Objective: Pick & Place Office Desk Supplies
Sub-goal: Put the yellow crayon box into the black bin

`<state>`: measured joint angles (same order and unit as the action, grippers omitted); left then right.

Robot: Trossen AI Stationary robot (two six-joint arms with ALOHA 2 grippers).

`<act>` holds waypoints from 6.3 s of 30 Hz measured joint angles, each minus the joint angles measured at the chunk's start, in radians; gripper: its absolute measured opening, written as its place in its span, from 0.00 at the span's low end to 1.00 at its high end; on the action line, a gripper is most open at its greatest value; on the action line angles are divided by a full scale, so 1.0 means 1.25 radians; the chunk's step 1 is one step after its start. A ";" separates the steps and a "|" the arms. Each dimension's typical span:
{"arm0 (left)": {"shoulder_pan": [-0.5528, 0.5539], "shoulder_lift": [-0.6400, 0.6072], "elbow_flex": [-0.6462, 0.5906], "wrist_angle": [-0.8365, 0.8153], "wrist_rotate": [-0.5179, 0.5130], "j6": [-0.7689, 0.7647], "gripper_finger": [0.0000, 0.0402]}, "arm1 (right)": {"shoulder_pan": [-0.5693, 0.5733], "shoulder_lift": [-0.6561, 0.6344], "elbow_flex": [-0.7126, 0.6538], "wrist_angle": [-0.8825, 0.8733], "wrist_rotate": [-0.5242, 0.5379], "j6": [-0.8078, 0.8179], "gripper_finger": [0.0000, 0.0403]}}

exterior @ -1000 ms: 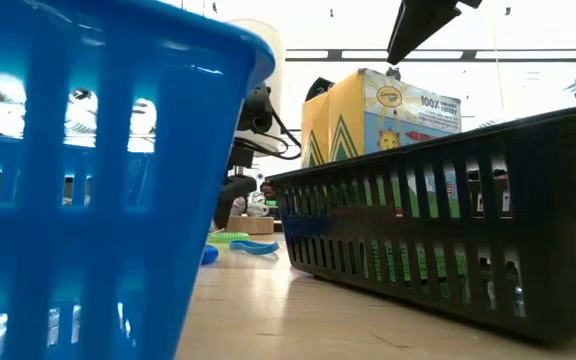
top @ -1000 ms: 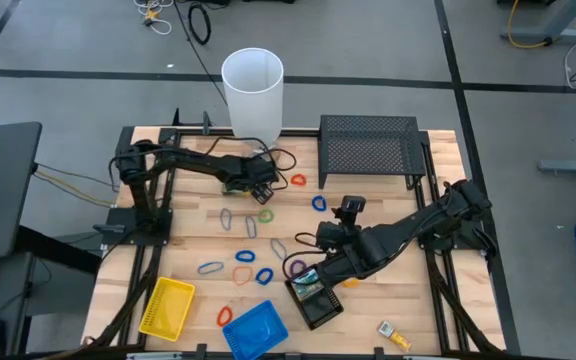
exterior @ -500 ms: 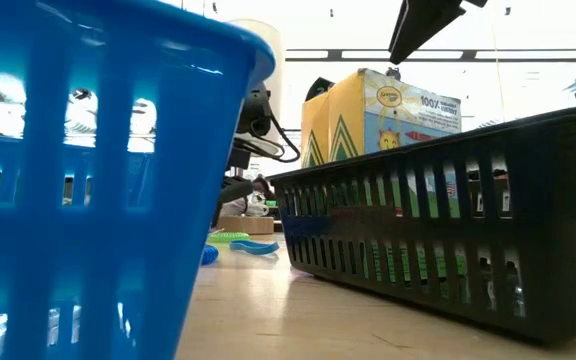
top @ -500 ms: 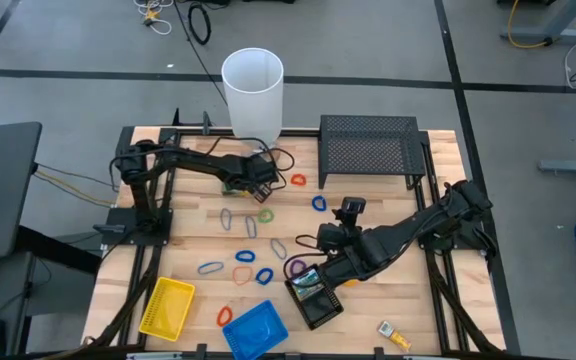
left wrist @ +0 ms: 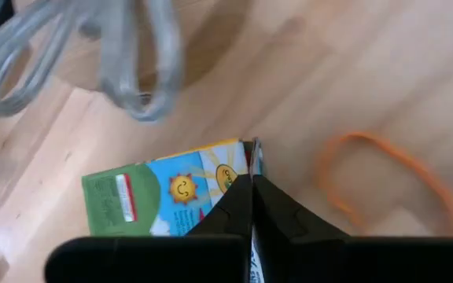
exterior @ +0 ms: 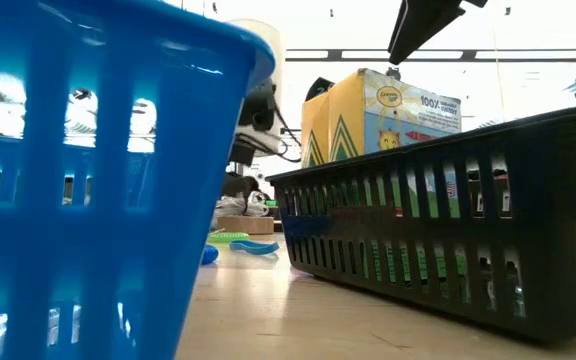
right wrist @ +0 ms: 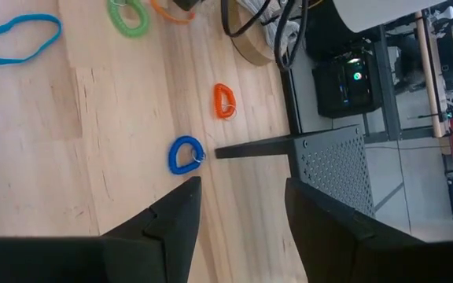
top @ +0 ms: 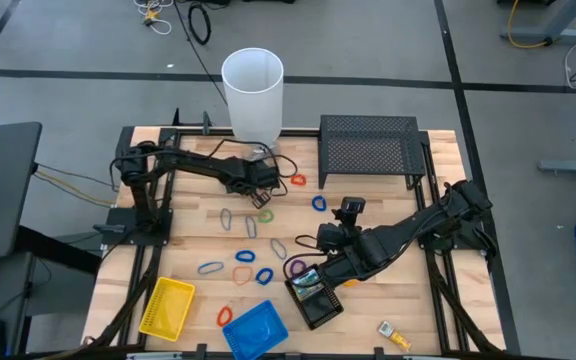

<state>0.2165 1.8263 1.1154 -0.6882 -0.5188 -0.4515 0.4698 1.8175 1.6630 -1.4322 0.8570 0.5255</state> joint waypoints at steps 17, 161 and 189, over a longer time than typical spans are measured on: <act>-0.152 0.000 0.249 -0.276 -0.082 0.082 0.00 | 0.023 0.000 -0.001 0.202 0.050 -0.172 0.48; -0.490 -0.387 0.025 0.182 0.122 0.375 0.14 | -0.138 -0.229 -0.768 1.658 -0.936 -0.513 0.25; -0.525 -0.438 -0.357 0.684 0.121 0.400 0.13 | 0.098 -0.216 -0.788 1.575 -0.666 -0.383 0.25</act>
<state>-0.4403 1.2785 0.6685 0.1668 -0.3673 0.0486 0.5928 1.5478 0.6777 0.5362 0.0248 0.0470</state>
